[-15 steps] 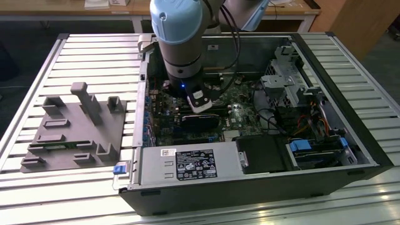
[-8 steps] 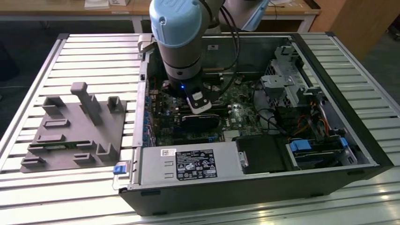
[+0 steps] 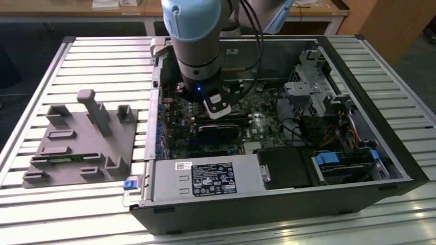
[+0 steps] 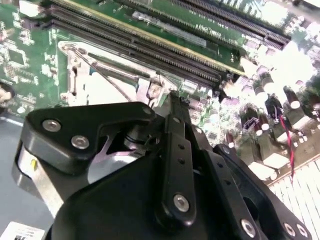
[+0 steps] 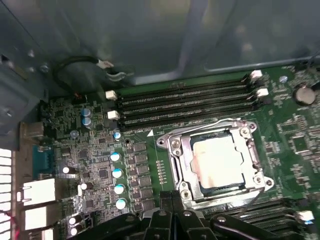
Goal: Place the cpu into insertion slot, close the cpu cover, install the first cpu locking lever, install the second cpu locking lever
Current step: 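Install the second cpu locking lever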
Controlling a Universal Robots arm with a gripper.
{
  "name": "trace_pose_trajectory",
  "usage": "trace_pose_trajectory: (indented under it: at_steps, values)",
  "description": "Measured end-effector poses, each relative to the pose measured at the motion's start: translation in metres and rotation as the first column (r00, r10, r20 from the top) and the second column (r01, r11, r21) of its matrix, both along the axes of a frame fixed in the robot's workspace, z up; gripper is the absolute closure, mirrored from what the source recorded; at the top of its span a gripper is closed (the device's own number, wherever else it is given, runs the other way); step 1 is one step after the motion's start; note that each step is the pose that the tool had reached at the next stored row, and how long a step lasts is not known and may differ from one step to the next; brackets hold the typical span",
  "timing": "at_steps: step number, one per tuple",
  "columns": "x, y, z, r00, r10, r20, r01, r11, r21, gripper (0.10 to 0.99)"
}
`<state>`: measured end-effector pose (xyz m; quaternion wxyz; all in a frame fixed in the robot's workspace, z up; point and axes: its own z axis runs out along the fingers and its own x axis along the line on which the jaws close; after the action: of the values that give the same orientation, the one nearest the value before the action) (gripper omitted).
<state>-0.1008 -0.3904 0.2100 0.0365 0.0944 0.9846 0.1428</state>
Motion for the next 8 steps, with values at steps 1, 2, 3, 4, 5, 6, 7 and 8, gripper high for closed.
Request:
trace_pose_trajectory:
  at_steps: [1,2,3,4,5,6,7,8]
  values:
    - [0.0000,0.0000,0.0036,1.0000,0.000,-0.0001,0.000,1.0000,0.000,0.980]
    - [0.0000,0.0000,0.0071,1.0000,0.000,0.0000,0.000,1.0000,0.000,0.980]
    - [0.0000,0.0000,0.0106,1.0000,0.000,0.0000,0.000,1.0000,0.000,0.980]
    - [0.0000,0.0000,0.0140,1.0000,0.000,0.0000,0.000,1.0000,0.000,0.980]
    - [0.0000,0.0000,0.0179,1.0000,0.000,0.0000,0.000,1.0000,0.000,0.980]
    - [0.0000,0.0000,0.0212,1.0000,0.000,0.0000,0.000,1.0000,0.000,0.980]
    - [0.0000,0.0000,0.0242,1.0000,0.000,0.0000,0.000,1.0000,0.000,0.980]
    - [0.0000,0.0000,0.0270,1.0000,0.000,0.0000,0.000,1.0000,0.000,0.980]
